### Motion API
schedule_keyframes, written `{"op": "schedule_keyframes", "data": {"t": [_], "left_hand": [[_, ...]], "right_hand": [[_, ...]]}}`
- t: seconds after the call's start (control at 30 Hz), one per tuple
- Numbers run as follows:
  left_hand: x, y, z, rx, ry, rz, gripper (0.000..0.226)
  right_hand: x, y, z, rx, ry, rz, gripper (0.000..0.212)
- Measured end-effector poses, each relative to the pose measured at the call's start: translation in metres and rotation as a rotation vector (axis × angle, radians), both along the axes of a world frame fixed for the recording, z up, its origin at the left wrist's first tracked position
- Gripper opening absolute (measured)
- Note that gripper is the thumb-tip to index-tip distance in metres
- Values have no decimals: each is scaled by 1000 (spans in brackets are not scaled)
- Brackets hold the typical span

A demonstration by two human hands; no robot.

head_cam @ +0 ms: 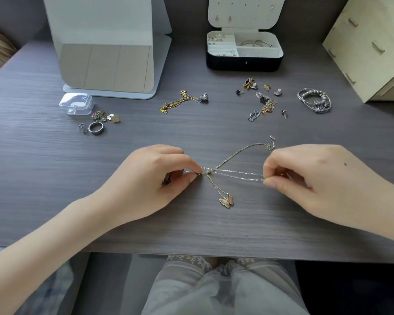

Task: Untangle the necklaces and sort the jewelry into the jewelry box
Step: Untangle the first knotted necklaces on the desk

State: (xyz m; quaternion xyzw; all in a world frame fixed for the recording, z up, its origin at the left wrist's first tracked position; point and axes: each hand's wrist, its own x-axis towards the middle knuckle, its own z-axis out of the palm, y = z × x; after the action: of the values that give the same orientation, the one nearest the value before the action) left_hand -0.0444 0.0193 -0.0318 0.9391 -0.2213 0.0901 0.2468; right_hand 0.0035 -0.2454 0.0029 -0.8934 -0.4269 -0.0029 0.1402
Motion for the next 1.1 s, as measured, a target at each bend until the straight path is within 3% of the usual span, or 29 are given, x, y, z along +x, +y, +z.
{"op": "schedule_keyframes", "data": {"t": [0.2, 0.37, 0.57, 0.67, 0.83, 1.1], "left_hand": [[1, 0, 0, 12, -3, 3, 23], [2, 1, 1, 9, 8, 28, 24], [3, 2, 1, 27, 6, 56, 24], [3, 4, 1, 37, 9, 73, 24], [3, 8, 2, 36, 29, 71, 24], [2, 9, 1, 20, 27, 57, 23]], "right_hand": [[-5, 3, -7, 21, -10, -10, 17], [-4, 11, -4, 43, -197, -89, 28], [8, 30, -11, 26, -364, -121, 12], [20, 39, -16, -13, -338, -135, 18], [39, 45, -20, -57, -203, -154, 9], [50, 56, -19, -110, -198, -211, 10]]}}
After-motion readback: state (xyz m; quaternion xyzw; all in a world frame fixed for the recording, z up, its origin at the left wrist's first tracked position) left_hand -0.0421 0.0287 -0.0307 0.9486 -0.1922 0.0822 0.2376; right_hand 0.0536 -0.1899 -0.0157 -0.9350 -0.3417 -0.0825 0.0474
